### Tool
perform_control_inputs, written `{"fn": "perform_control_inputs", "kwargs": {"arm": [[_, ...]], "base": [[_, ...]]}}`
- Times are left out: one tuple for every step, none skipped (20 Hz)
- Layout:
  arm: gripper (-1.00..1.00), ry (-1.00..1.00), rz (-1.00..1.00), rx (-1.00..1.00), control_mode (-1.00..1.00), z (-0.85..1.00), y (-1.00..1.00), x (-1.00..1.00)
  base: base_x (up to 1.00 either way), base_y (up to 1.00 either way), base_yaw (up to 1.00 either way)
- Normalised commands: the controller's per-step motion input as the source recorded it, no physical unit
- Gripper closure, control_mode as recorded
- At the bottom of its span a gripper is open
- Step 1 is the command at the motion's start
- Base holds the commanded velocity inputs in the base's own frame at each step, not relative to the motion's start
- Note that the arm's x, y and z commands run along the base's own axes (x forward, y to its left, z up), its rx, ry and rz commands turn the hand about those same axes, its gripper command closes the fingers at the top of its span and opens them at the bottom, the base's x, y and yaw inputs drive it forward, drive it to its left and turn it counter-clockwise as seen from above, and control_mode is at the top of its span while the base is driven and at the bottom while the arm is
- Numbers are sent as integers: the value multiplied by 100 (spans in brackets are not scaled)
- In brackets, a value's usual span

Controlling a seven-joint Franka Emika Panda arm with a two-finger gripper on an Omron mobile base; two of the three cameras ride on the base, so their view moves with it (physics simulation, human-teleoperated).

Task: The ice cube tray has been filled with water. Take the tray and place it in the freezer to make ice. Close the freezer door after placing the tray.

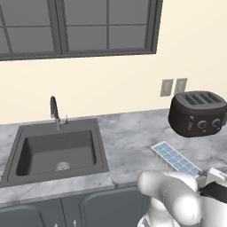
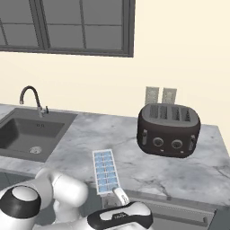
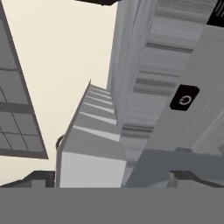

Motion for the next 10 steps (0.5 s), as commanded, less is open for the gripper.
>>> {"fn": "perform_control_inputs", "kwargs": {"arm": [[-100,0,0,0,-100,0,0,13],[-100,0,0,0,-100,0,0,17],[-100,0,0,0,-100,0,0,17],[-100,0,0,0,-100,0,0,16],[-100,0,0,0,-100,0,0,10],[-100,0,0,0,-100,0,0,8],[-100,0,0,0,-100,0,0,4],[-100,0,0,0,-100,0,0,1],[-100,0,0,0,-100,0,0,1],[-100,0,0,0,-100,0,0,0]], "base": [[0,0,0],[0,0,0],[0,0,0],[0,0,0],[0,0,0],[0,0,0],[0,0,0],[0,0,0],[0,0,0],[0,0,0]]}}
